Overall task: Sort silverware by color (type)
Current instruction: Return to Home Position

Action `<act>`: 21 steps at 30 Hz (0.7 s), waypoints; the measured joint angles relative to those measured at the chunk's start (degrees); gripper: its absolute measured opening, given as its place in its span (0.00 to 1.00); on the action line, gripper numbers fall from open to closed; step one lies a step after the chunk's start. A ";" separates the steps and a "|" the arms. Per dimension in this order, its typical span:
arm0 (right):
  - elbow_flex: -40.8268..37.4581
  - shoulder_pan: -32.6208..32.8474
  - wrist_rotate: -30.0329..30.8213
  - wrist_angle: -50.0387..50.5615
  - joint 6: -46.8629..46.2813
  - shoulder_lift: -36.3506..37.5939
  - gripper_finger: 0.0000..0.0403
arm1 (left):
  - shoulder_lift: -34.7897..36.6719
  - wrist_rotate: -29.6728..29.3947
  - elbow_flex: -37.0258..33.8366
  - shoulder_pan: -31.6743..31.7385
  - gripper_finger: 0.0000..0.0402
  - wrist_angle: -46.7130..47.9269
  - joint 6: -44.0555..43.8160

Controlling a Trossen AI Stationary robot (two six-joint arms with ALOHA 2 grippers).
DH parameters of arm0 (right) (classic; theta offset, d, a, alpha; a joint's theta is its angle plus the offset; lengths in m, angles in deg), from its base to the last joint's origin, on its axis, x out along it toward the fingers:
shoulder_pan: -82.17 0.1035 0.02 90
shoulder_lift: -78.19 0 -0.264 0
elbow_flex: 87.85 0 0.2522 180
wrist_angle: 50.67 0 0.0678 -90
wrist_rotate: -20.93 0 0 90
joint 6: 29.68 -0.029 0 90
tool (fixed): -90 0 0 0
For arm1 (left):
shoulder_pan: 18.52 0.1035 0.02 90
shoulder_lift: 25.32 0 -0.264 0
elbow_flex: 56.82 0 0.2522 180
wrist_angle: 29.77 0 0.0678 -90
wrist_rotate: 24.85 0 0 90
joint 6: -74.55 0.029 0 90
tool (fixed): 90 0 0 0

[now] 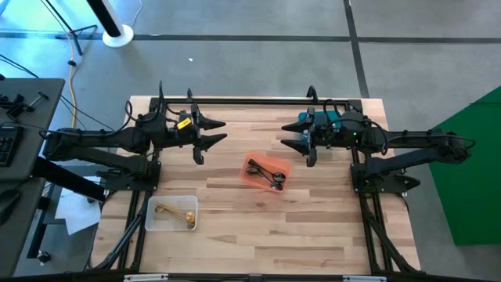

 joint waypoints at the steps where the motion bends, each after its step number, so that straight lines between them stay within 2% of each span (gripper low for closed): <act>1: 0.00 0.00 0.00 0.01 0.00 0.00 0.52 | 0.00 0.00 0.00 0.00 0.42 0.00 0.00; 17: 0.00 0.00 -0.02 0.17 0.00 0.00 0.52 | 0.00 0.00 0.00 0.00 0.42 -3.10 0.16; 21: 0.00 0.00 0.01 -0.47 -1.55 0.00 0.52 | 0.00 -0.02 0.00 0.00 0.42 -3.08 3.93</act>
